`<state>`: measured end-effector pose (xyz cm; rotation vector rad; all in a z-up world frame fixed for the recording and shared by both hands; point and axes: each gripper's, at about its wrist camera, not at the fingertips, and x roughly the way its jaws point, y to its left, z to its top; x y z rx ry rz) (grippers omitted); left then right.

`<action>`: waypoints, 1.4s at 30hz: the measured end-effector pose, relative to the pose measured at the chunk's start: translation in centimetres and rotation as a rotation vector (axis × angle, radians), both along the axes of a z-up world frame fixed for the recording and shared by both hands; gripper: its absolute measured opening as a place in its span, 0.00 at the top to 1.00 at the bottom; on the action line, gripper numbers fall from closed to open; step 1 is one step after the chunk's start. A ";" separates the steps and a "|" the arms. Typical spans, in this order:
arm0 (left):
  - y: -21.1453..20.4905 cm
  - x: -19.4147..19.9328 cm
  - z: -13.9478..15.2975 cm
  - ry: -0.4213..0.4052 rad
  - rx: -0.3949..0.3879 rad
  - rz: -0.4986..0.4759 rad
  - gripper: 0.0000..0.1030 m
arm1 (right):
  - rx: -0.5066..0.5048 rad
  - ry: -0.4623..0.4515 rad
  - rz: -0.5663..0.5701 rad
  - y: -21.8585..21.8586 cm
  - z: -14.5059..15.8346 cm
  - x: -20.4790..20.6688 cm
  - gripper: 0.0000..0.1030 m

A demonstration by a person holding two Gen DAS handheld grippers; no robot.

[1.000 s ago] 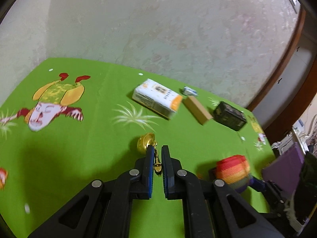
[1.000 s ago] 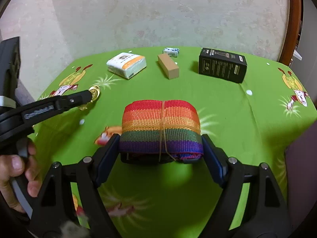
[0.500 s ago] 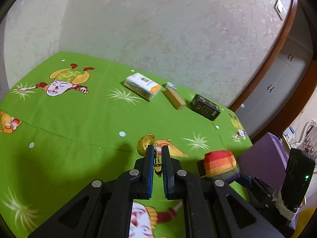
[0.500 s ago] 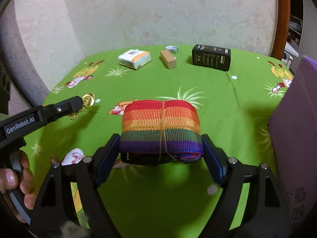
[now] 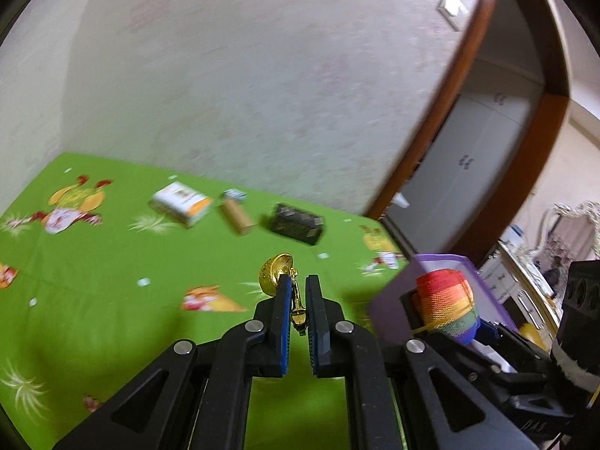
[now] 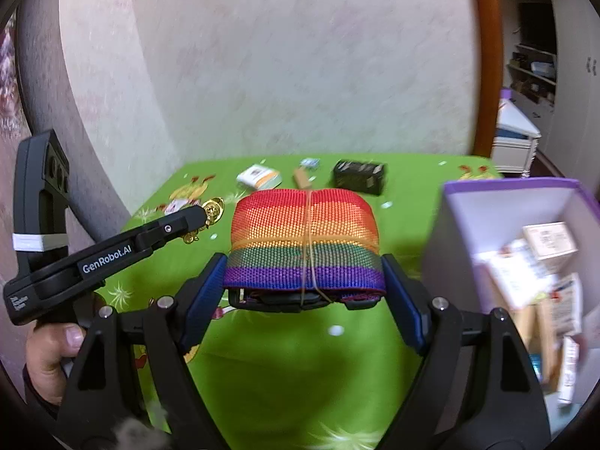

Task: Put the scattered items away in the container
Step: 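Carry the ornament and rainbow roll over the purple box and open both grippers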

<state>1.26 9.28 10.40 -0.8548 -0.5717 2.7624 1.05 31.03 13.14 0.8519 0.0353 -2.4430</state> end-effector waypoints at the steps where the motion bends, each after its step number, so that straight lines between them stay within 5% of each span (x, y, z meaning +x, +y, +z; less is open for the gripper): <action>1: 0.8 0.0 0.4 0.011 0.004 -0.020 0.93 | -0.002 0.005 -0.009 0.6 0.4 0.1 0.20; 9: 8.6 1.0 2.9 0.097 0.006 -0.211 0.93 | 0.015 0.059 -0.157 7.9 3.1 0.7 0.20; 17: 16.9 2.6 3.6 0.137 0.007 -0.441 0.93 | 0.043 0.029 -0.337 14.5 2.1 -0.8 0.20; 27: 21.0 3.3 3.4 0.118 0.003 -0.590 0.92 | 0.033 0.012 -0.430 18.2 1.8 -1.2 0.20; 30: 21.5 3.0 2.8 0.089 -0.025 -0.604 0.78 | 0.016 -0.004 -0.461 19.0 1.6 -1.5 0.19; 32: 21.1 3.0 2.7 0.077 0.004 -0.604 0.50 | 0.003 -0.010 -0.465 19.3 1.5 -1.6 0.17; 35: 20.4 2.9 2.6 0.077 0.020 -0.591 0.46 | -0.005 -0.005 -0.475 19.3 1.6 -1.5 0.10; 42: 19.0 2.5 2.6 0.076 0.036 -0.561 0.45 | 0.005 0.002 -0.471 18.8 1.8 -1.4 0.09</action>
